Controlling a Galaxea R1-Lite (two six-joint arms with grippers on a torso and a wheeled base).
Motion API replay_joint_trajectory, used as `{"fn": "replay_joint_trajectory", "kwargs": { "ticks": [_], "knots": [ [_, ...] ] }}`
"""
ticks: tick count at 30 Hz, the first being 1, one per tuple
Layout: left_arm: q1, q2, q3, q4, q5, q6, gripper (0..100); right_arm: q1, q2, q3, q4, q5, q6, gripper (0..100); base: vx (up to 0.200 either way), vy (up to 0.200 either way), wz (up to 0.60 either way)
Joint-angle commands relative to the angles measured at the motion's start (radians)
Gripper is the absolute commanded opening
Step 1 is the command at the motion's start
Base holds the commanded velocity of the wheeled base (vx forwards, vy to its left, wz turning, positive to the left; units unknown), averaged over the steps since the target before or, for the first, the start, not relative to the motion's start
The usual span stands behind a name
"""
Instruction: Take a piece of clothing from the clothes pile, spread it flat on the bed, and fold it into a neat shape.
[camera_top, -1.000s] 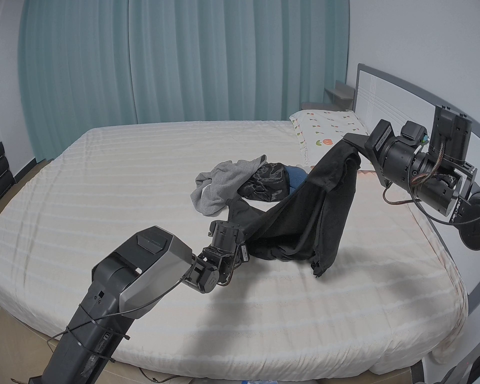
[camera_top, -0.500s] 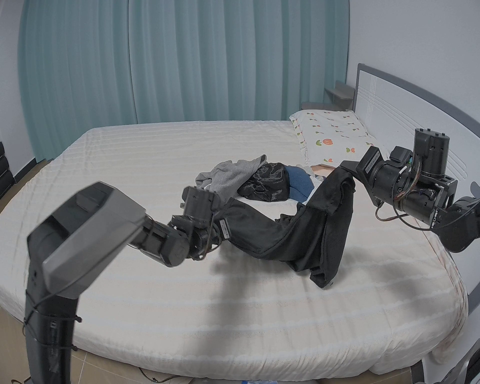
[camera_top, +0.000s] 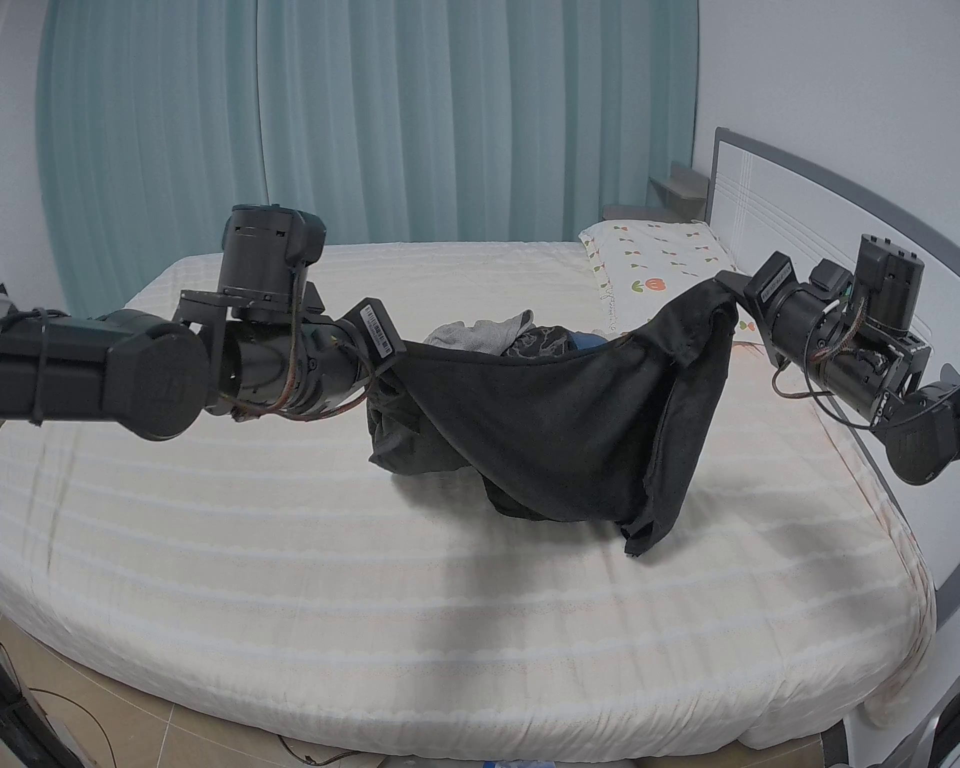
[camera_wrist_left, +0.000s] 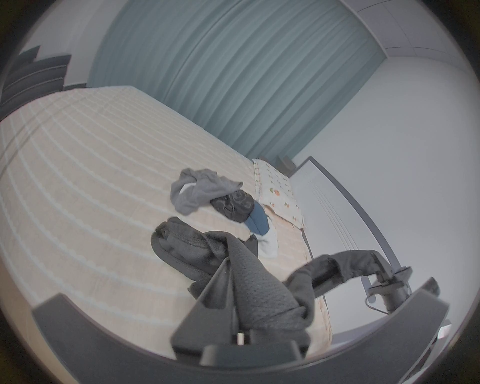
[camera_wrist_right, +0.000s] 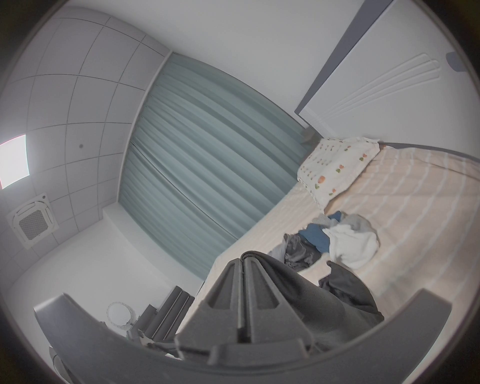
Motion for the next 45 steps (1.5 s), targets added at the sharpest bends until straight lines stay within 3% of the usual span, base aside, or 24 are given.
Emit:
{"fn": "replay_joint_trajectory", "kwargs": {
  "ticks": [1, 7, 12, 19, 26, 31, 36, 45],
  "knots": [
    [0.008, -0.079, 0.149, -0.01, -0.089, -0.004, 0, 0.027, 0.071, 0.115, -0.033, 0.012, 0.007, 0, 0.0, 0.0, 0.0],
    [-0.009, -0.039, 0.272, -0.105, -0.091, -0.015, 0, 0.048, 0.167, 0.19, -0.146, 0.018, 0.032, 0, 0.0, 0.0, 0.0],
    [-0.055, 0.0, 0.401, -0.313, -0.094, -0.019, 0, 0.067, 0.209, 0.223, -0.184, 0.012, 0.035, 0, 0.0, 0.0, 0.0],
    [-0.084, -0.002, 0.458, -0.329, -0.098, -0.091, 0, 0.12, 0.206, 0.268, -0.191, 0.006, 0.035, 0, 0.0, 0.0, 0.0],
    [-0.08, -0.007, 0.514, -0.341, -0.112, -0.098, 0, 0.123, 0.198, 0.286, -0.191, 0.006, 0.035, 0, 0.0, 0.0, 0.0],
    [-0.074, -0.007, 0.524, -0.379, -0.123, -0.154, 0, 0.133, 0.196, 0.3, -0.192, 0.006, 0.036, 0, -0.16, 0.0, 0.0],
    [-0.075, -0.01, 0.536, -0.382, -0.124, -0.156, 0, 0.137, 0.196, 0.303, -0.192, 0.006, 0.036, 0, -0.2, 0.0, 0.0],
    [-0.083, -0.025, 0.554, -0.384, -0.126, -0.153, 0, 0.139, 0.195, 0.303, -0.191, 0.006, 0.036, 0, 0.0, 0.0, 0.0]
  ]
}}
